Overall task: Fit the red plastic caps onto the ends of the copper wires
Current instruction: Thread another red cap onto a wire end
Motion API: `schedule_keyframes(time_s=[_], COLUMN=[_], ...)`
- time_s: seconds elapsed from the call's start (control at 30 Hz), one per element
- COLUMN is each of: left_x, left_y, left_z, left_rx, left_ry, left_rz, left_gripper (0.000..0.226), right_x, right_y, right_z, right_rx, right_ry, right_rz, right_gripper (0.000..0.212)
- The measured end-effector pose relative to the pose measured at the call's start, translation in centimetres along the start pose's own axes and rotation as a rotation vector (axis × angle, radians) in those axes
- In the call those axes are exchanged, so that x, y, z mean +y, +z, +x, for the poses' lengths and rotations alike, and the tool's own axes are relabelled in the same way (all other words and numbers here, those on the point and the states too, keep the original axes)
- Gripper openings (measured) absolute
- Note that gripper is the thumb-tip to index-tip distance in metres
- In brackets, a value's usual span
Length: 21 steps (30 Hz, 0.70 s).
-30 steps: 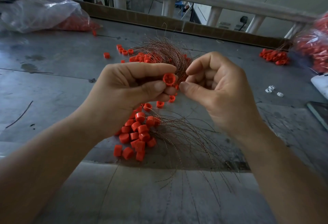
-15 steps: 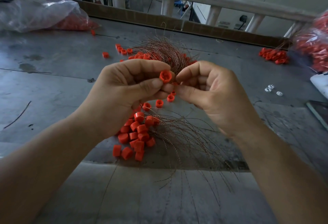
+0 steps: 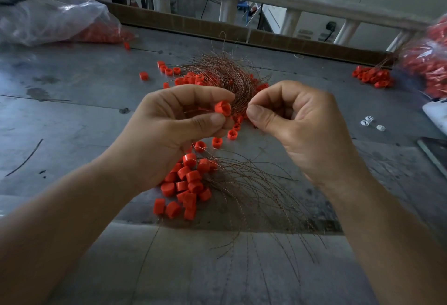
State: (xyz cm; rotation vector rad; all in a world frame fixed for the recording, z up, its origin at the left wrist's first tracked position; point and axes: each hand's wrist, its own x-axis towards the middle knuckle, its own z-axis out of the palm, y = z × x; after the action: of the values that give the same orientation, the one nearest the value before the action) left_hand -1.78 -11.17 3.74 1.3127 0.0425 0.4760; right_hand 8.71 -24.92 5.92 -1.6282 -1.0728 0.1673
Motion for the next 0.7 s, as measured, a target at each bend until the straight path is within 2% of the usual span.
schedule_keyframes(time_s=[0.7], left_x=[-0.18], left_y=[-0.03], left_z=[0.02], left_rx=[-0.044], left_ry=[0.013], left_rz=[0.027], left_gripper=[0.033], right_x=[-0.43], right_y=[0.68], right_z=[-0.43], right_rx=[0.001], right_ry=[-0.035], right_rz=[-0.231], right_gripper=[0.019])
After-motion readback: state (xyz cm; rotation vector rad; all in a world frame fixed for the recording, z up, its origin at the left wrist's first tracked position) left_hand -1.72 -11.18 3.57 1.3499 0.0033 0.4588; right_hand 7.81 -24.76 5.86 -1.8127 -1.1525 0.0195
